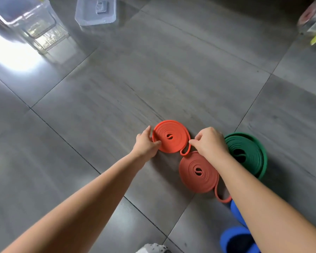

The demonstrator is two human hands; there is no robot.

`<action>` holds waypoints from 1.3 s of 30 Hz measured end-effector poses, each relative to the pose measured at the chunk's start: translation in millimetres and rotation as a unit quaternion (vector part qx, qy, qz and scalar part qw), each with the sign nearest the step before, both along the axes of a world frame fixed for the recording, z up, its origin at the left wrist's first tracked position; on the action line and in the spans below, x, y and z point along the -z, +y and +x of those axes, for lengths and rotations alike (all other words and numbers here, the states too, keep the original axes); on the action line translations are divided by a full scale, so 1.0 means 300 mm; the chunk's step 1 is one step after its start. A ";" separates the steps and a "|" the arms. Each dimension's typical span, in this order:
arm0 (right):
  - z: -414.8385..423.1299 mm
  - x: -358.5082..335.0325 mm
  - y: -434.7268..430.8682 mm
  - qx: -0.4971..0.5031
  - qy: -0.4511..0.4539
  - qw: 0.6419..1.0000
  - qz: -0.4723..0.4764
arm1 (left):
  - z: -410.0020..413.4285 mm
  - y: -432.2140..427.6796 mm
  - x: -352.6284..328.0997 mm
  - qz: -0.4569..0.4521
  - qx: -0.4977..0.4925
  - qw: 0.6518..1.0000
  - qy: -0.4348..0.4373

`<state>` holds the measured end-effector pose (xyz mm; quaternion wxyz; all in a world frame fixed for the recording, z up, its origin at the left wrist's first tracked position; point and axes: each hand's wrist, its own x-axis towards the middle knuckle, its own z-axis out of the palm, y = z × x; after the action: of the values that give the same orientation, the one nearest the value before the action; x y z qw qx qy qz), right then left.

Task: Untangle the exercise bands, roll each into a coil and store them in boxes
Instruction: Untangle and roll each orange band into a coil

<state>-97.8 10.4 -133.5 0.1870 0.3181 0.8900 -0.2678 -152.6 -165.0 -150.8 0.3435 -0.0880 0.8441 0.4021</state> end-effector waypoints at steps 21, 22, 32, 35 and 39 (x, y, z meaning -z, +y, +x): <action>1.073 -0.089 -0.391 0.054 -0.032 0.996 -0.066 | 0.437 0.054 -0.466 -0.019 0.416 0.908 0.050; 1.086 -0.131 -0.383 0.084 -0.010 0.992 -0.091 | 0.457 0.059 -0.528 -0.021 0.463 0.885 0.054; 1.227 -0.619 -0.426 0.122 0.186 0.948 -0.229 | 0.864 -0.038 -0.893 -0.093 0.731 0.676 0.013; 1.276 -0.758 -0.397 0.138 0.228 0.930 -0.254 | 0.973 -0.106 -0.960 -0.067 0.654 0.752 0.057; 1.346 -0.921 -0.367 0.154 0.278 0.913 -0.257 | 1.052 -0.170 -1.111 0.082 0.505 0.849 0.133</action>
<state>305.9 -99.7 142.6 -0.0367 0.3044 0.7468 -0.5902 162.9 -216.0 182.4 0.3899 0.4332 0.7737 0.2486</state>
